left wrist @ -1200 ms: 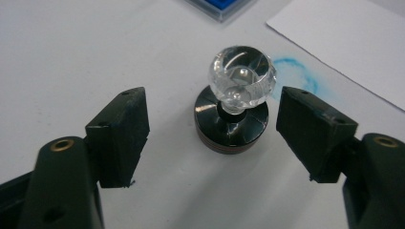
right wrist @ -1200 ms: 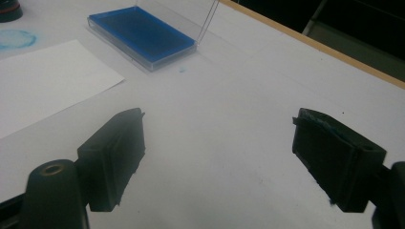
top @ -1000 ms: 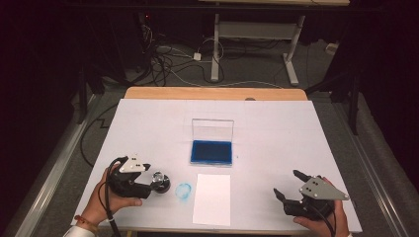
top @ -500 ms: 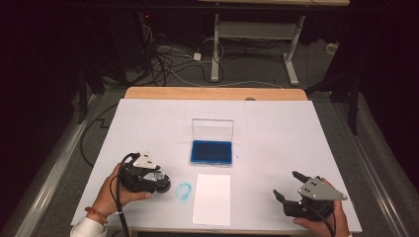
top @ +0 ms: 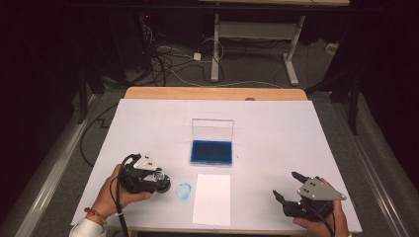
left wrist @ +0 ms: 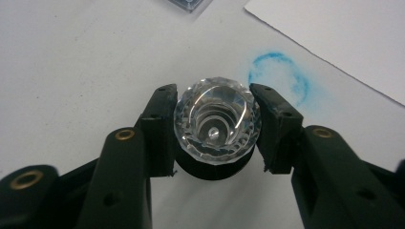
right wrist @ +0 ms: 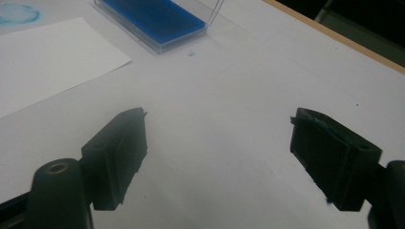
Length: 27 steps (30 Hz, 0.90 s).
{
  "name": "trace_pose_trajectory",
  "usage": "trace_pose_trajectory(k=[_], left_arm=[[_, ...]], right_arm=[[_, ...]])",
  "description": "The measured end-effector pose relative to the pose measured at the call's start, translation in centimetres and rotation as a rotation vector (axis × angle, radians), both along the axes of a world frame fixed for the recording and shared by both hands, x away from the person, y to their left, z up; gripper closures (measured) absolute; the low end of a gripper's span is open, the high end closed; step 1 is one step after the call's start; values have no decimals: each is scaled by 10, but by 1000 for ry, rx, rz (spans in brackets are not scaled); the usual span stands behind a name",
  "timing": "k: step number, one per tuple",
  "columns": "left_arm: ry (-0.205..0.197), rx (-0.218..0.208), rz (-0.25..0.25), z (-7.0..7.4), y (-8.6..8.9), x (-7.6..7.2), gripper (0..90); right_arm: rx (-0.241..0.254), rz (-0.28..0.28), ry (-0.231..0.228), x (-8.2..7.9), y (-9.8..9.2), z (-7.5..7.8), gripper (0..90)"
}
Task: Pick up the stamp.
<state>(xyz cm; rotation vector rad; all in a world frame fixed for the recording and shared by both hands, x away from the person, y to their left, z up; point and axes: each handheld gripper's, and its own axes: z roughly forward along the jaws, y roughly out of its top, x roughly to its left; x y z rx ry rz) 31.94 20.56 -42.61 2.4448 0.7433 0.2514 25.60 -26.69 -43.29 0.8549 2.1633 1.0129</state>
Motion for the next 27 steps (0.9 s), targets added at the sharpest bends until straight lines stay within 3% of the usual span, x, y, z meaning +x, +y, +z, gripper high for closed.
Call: trace_pose_trajectory(k=[3,8,11,13,27], left_arm=[[-1,-11,4,1,0,0,440],[-11,-11,20,-1,0,0,404],[-25,-4,15,0,0,-1,445],[-25,0,-11,0,0,-2,532],[-53,14,13,0,-1,-3,545]], right_arm=[[-2,0,4,0,0,0,206],[-11,0,9,1,1,-1,206],[-13,1,13,1,1,-2,207],[-15,-1,19,1,1,-2,207],[-23,8,25,1,1,-3,210]])
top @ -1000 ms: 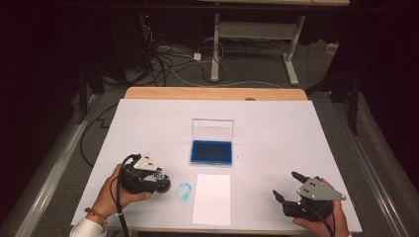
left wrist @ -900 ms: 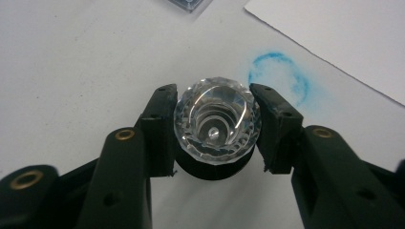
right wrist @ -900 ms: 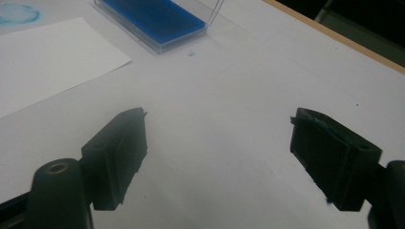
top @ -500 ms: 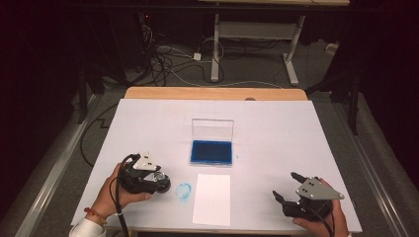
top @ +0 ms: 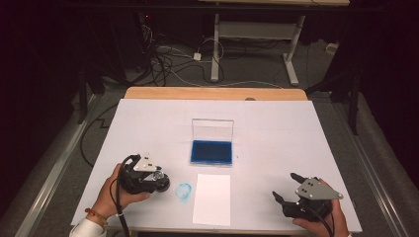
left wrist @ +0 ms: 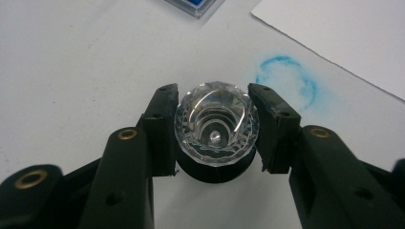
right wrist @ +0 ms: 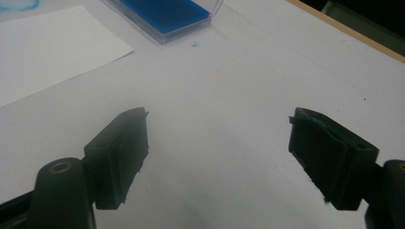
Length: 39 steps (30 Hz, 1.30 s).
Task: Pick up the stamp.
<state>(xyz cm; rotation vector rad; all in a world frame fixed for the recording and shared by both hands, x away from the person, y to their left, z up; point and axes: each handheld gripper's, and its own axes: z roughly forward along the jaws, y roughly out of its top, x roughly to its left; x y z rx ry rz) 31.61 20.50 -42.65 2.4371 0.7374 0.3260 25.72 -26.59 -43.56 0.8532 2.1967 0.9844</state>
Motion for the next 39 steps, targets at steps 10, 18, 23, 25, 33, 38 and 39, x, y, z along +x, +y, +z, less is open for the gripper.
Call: trace_pose_trajectory(k=[10,18,23,25,33,38,39], left_arm=[[-29,-17,32,0,8,-1,547],[-57,-44,65,1,14,-2,547],[-74,-49,71,0,17,-2,548],[-76,-69,81,0,20,-3,547],[-73,-75,85,1,21,-3,547],[-76,-79,82,1,21,-4,547],[-78,-80,83,1,21,-4,547]], right_arm=[[26,-18,-38,-2,-3,4,205],[37,-16,-54,0,-4,6,199],[40,-8,-51,2,-2,5,198],[38,-7,-50,1,-1,4,193],[65,-9,-64,0,-2,5,157],[78,-23,-71,1,-2,6,157],[77,-27,-70,1,-1,6,157]])
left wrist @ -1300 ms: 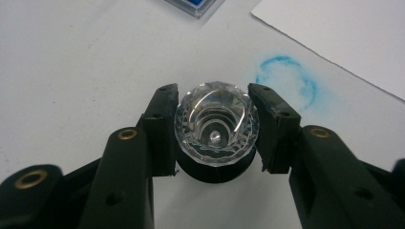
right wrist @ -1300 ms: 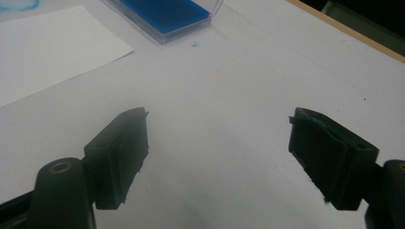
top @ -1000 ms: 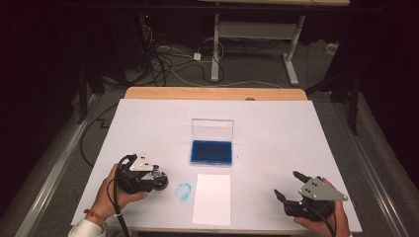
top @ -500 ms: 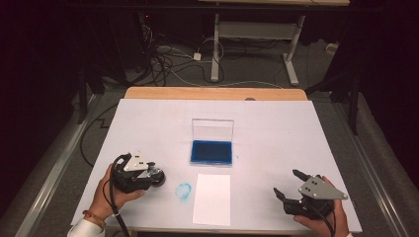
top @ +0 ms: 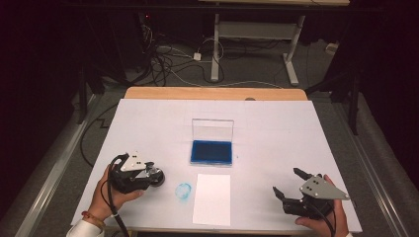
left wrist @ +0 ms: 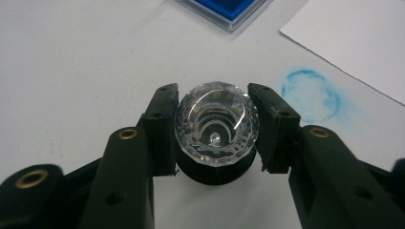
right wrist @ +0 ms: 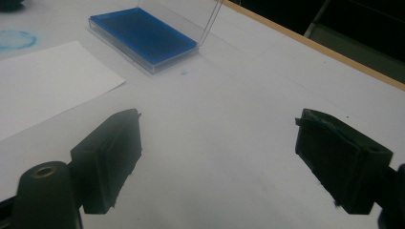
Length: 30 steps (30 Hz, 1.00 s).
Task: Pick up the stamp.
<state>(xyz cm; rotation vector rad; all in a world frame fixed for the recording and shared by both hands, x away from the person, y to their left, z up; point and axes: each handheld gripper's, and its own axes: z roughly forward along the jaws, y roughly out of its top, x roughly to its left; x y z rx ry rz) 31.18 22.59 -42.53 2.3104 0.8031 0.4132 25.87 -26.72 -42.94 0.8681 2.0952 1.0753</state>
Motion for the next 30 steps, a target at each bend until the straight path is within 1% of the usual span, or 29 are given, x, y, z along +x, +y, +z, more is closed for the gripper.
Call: trace_pose_trajectory(k=[4,6,7,11,13,18,20,22,24,26,28,30], left_arm=[[-13,-22,7,3,2,-1,547],[-17,-30,7,4,2,-1,548],[-26,-32,8,5,2,-2,548],[-32,-51,3,10,2,-1,548],[-41,-52,2,12,0,-1,548],[-44,-59,-3,15,-1,0,548],[-50,-65,4,17,0,0,548],[-57,-81,6,19,0,1,548],[-68,-81,12,21,-1,2,548],[-72,-87,12,24,-1,2,548],[-78,-89,23,25,-1,4,548],[-84,-100,30,27,-1,5,548]], right_arm=[[3,4,0,0,0,0,157],[9,18,0,0,0,1,163],[9,18,0,0,0,1,163],[14,25,4,2,3,1,166],[8,24,8,3,4,1,166],[0,28,12,4,6,0,171],[0,29,19,5,6,-1,174],[-5,34,19,6,7,-1,175],[-8,35,18,6,7,-1,176],[-11,39,16,7,8,-1,176],[-11,39,18,7,8,-1,176],[-11,39,19,7,8,-1,176]])
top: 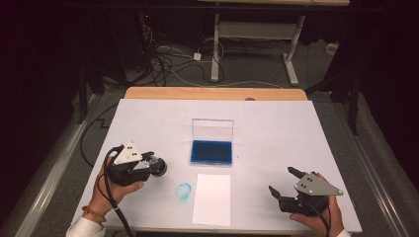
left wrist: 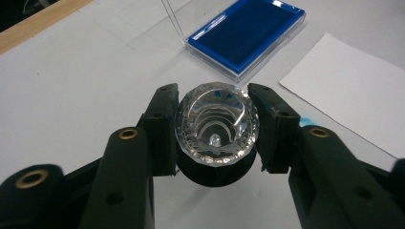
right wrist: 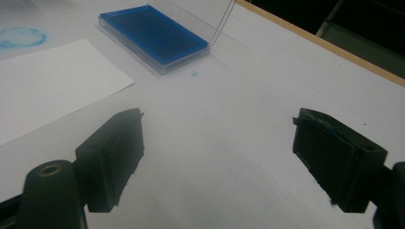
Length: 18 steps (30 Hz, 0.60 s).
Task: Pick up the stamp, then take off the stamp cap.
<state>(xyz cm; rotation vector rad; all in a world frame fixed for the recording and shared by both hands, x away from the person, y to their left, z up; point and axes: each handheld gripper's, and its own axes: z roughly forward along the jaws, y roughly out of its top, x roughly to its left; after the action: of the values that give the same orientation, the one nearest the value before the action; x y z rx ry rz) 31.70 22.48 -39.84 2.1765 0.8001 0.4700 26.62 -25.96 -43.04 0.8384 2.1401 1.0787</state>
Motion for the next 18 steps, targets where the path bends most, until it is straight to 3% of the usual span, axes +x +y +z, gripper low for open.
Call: trace_pose_trajectory(k=[9,18], left_arm=[[-12,-14,-17,7,-10,6,548],[-28,-81,-53,18,-24,8,548]], right_arm=[[-4,13,9,1,2,-1,179],[-10,30,9,4,8,1,177]])
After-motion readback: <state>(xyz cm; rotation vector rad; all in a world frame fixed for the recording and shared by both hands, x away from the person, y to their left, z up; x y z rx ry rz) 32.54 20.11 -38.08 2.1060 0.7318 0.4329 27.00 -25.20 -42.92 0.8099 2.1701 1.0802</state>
